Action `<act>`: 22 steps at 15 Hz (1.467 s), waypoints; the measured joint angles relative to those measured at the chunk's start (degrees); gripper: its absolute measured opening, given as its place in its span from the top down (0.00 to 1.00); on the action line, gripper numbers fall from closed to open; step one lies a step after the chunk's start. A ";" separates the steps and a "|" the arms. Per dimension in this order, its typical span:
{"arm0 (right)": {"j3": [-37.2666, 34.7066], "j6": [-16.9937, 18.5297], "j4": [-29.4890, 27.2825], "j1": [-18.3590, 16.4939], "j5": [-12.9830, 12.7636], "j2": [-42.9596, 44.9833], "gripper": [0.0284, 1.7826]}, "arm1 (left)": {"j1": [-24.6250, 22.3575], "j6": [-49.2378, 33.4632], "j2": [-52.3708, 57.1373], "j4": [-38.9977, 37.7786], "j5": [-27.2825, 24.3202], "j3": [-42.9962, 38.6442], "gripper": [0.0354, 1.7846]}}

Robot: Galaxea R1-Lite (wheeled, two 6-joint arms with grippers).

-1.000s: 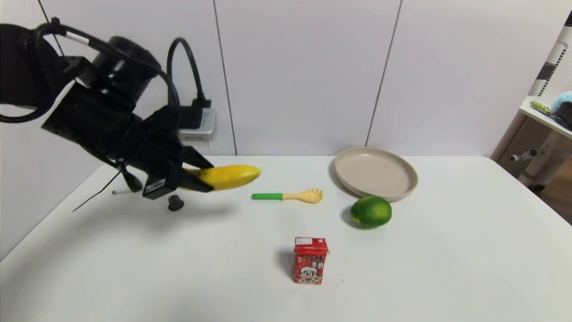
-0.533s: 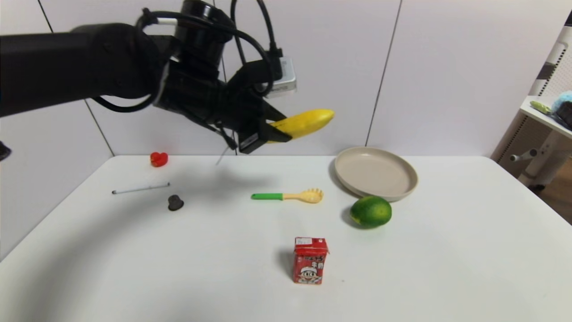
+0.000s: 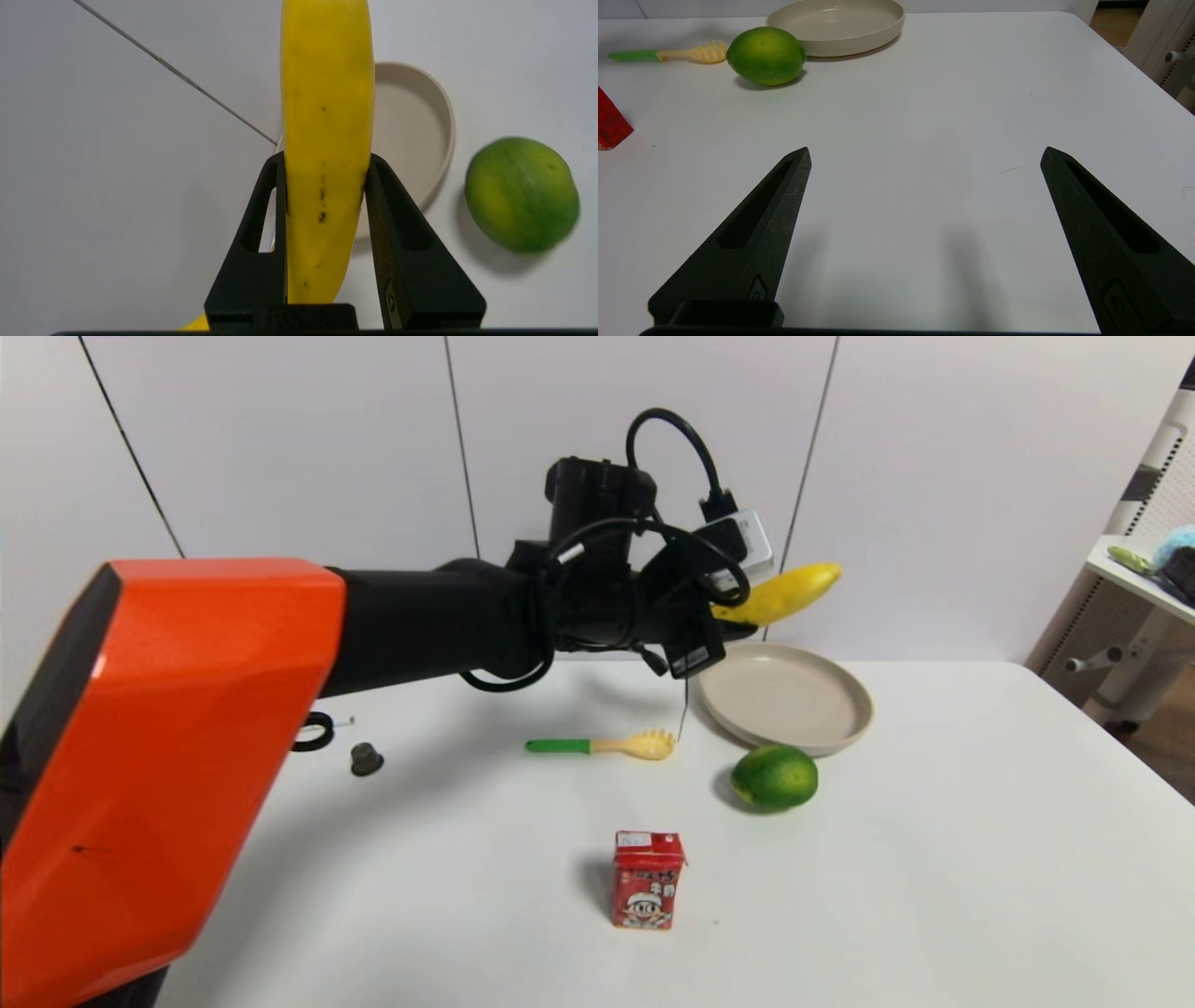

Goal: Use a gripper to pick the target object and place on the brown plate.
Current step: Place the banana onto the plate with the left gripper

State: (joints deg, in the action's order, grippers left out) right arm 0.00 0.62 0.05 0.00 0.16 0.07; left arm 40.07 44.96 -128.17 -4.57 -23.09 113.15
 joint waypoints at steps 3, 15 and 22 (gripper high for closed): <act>0.00 -0.02 0.00 0.00 -0.02 0.00 0.05 | 1.46 -3.06 -4.71 -10.12 0.09 0.05 0.73; 0.00 0.00 0.02 0.00 -0.02 0.00 0.05 | 4.00 -8.91 -17.64 -29.25 0.71 0.66 0.73; 0.00 -0.02 0.02 0.00 0.00 0.00 0.05 | 4.50 -9.26 -20.00 -30.15 0.71 0.66 0.67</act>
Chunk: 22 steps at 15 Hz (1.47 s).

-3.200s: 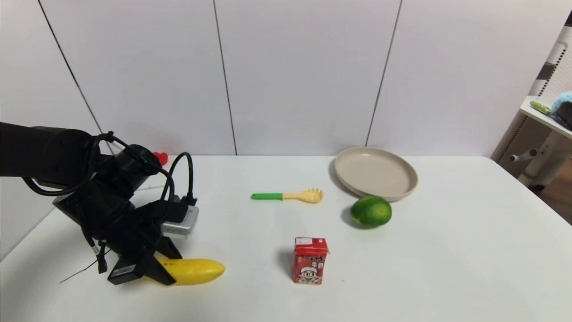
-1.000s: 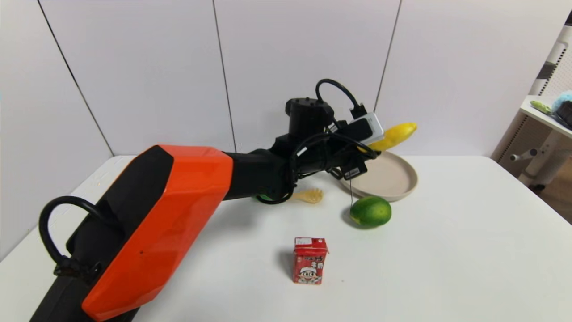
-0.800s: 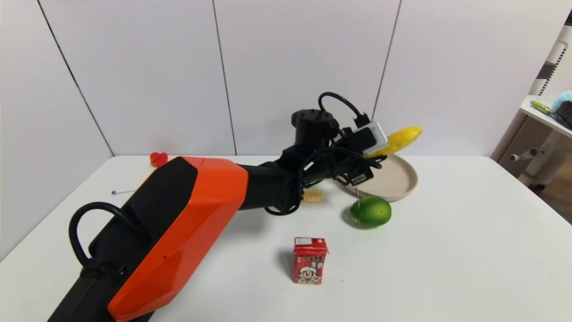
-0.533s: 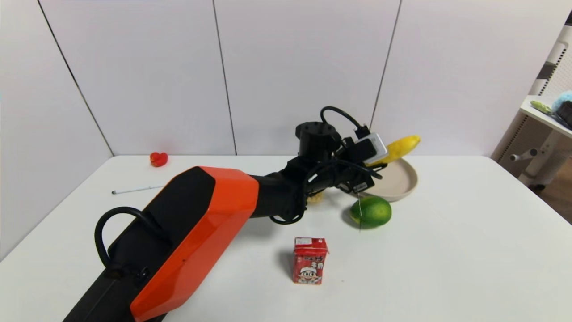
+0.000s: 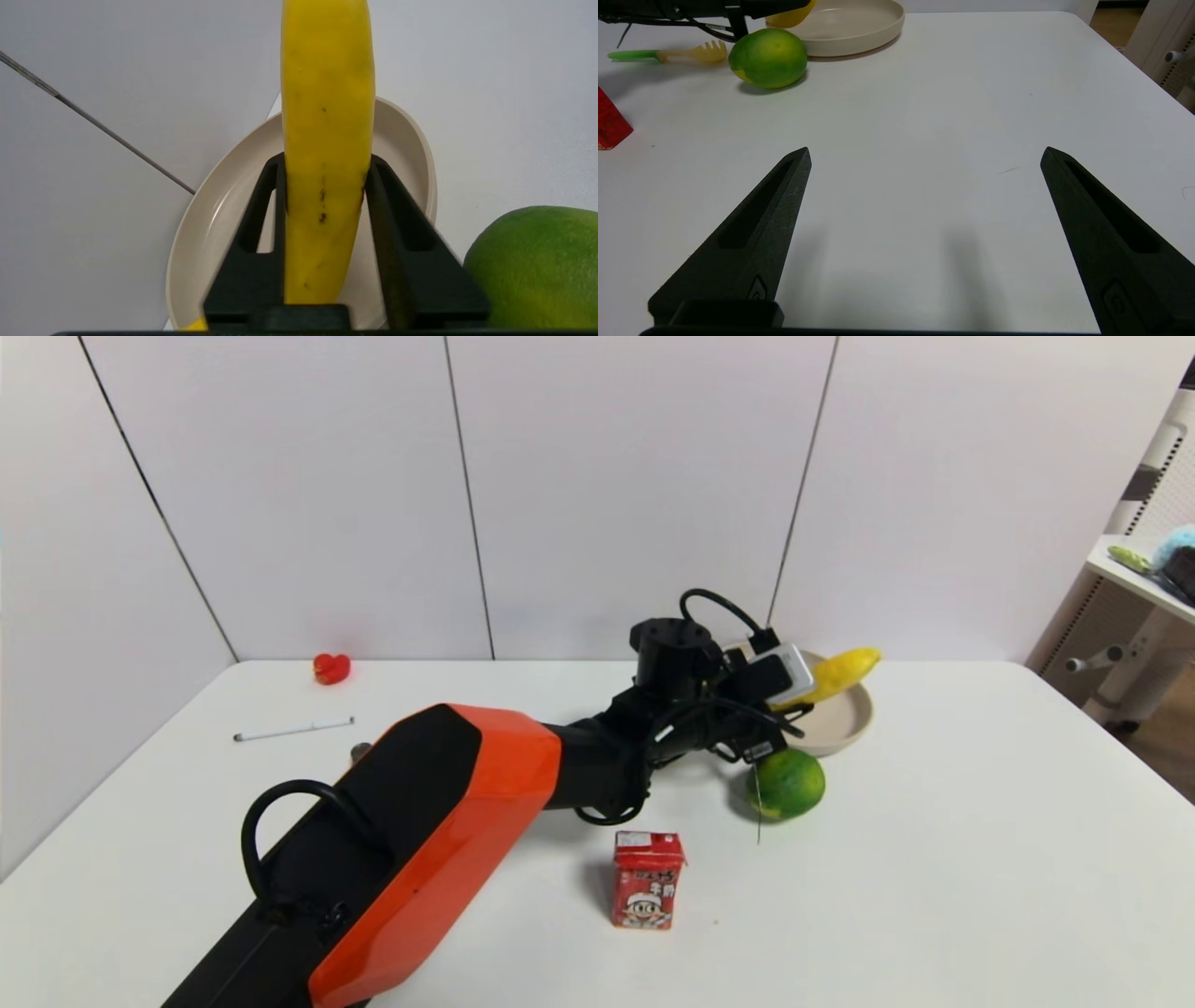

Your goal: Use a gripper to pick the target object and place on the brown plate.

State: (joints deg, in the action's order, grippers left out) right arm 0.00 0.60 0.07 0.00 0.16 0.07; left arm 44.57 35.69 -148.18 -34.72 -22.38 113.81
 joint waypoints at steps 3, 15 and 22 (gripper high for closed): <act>0.00 0.02 0.00 0.00 0.00 0.00 0.05 | 0.00 0.30 -0.06 0.16 0.01 0.00 0.47; 0.00 0.02 -0.02 0.00 0.00 0.00 0.05 | -3.32 7.39 14.67 20.94 0.67 -1.02 0.14; 0.00 0.02 0.00 0.00 0.02 0.00 0.05 | -9.73 11.59 49.70 67.33 14.42 -15.10 0.08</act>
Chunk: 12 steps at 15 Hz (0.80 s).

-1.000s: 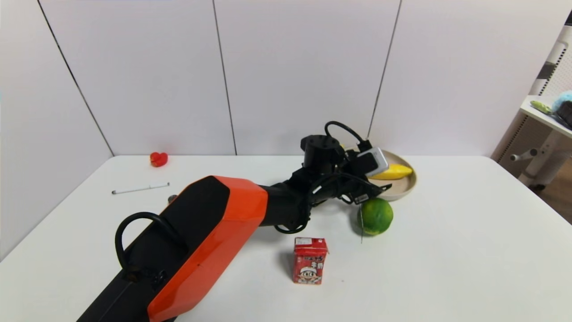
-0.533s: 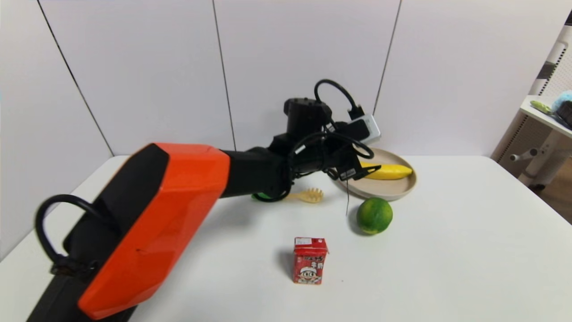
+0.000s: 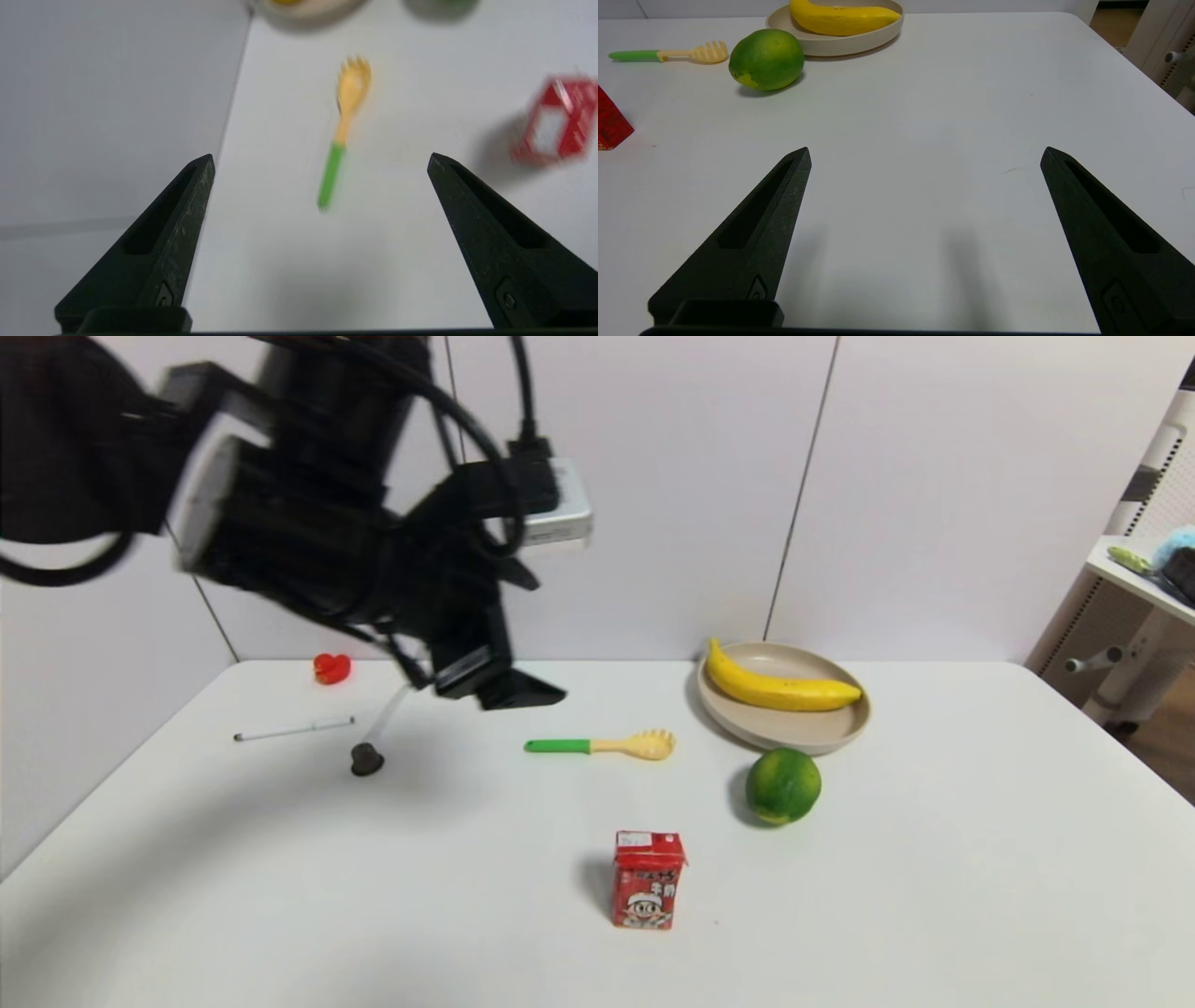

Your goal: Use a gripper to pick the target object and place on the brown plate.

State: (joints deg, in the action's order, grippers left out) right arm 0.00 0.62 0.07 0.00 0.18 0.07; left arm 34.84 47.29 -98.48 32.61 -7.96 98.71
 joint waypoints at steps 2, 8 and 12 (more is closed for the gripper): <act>0.00 -0.02 0.00 0.00 -0.02 0.00 0.05 | -2.77 -1.89 11.41 4.71 3.01 -10.14 0.07; 0.00 0.00 0.00 0.00 -0.05 0.00 0.05 | -15.53 -12.95 43.79 -1.74 6.07 -44.39 0.06; 0.00 0.01 -0.02 0.00 -0.05 0.00 0.05 | -22.83 -19.87 57.80 -20.82 6.31 -63.21 0.06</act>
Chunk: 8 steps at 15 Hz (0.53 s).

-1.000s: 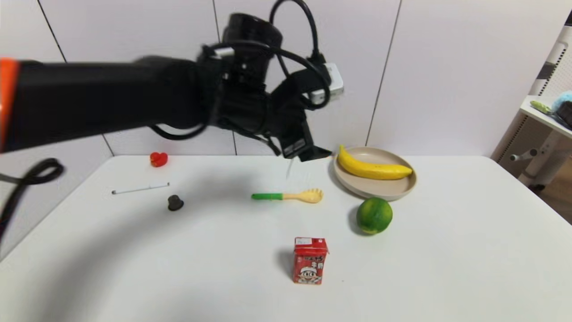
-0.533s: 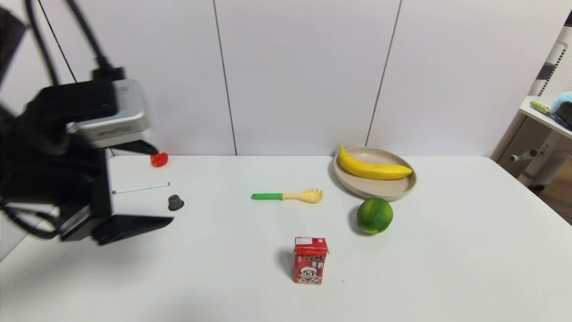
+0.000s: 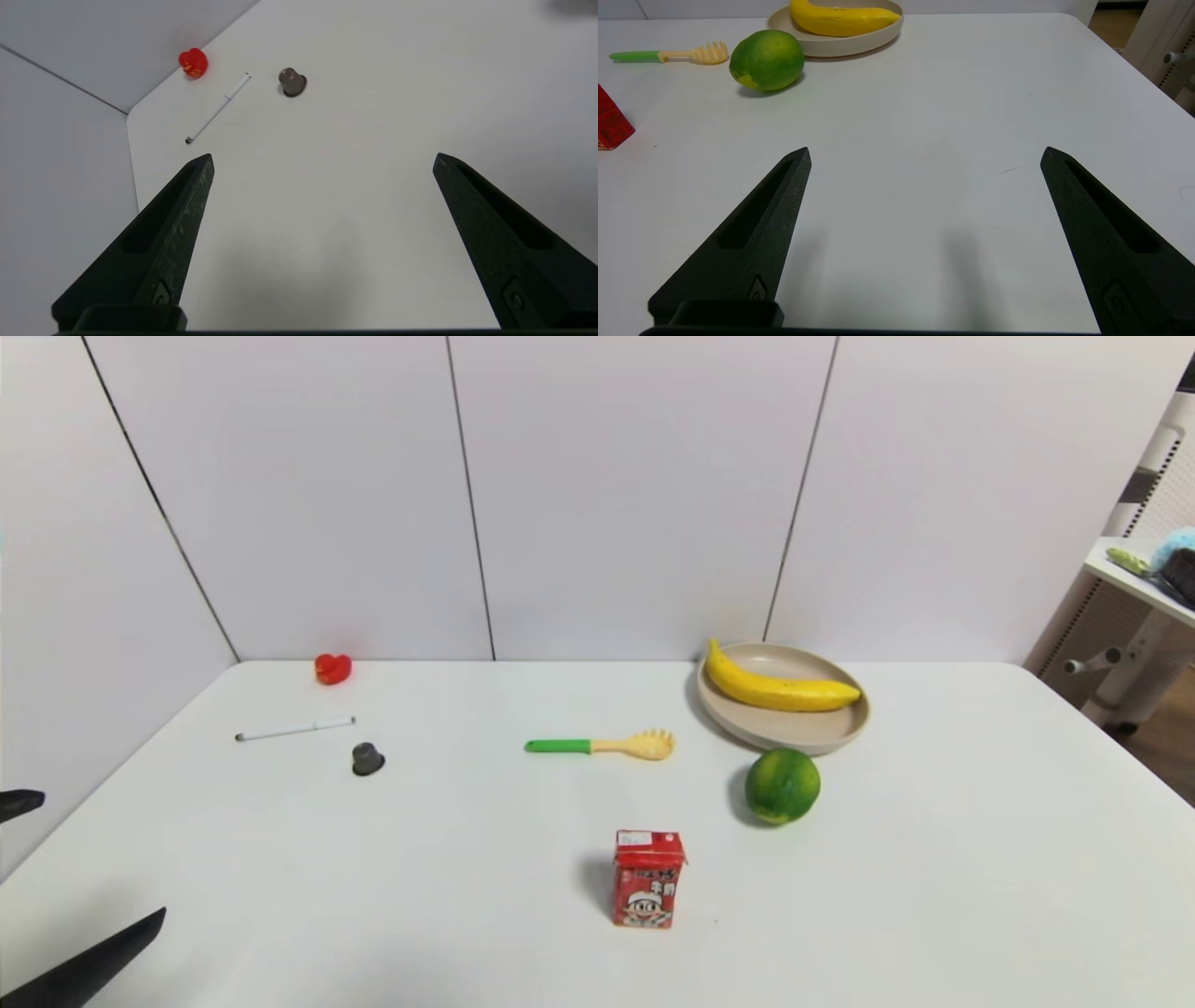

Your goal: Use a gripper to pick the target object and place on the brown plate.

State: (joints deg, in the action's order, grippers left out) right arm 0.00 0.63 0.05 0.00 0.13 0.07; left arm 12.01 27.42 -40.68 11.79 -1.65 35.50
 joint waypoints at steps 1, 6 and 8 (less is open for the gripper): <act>0.00 -0.04 0.00 0.00 0.02 0.00 0.05 | -1.23 -1.62 2.62 -4.63 0.02 -4.33 0.06; 0.00 -0.01 0.02 0.00 0.02 0.00 0.05 | -5.57 -9.06 14.67 -18.20 0.05 -20.15 0.06; 0.00 -0.01 0.02 0.00 0.02 0.00 0.05 | -8.57 -10.93 18.53 -18.75 -0.61 -23.52 0.06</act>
State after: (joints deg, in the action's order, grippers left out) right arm 0.00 0.62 0.07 0.00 0.16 0.07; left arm 3.44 16.48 -22.15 -6.96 -2.26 11.98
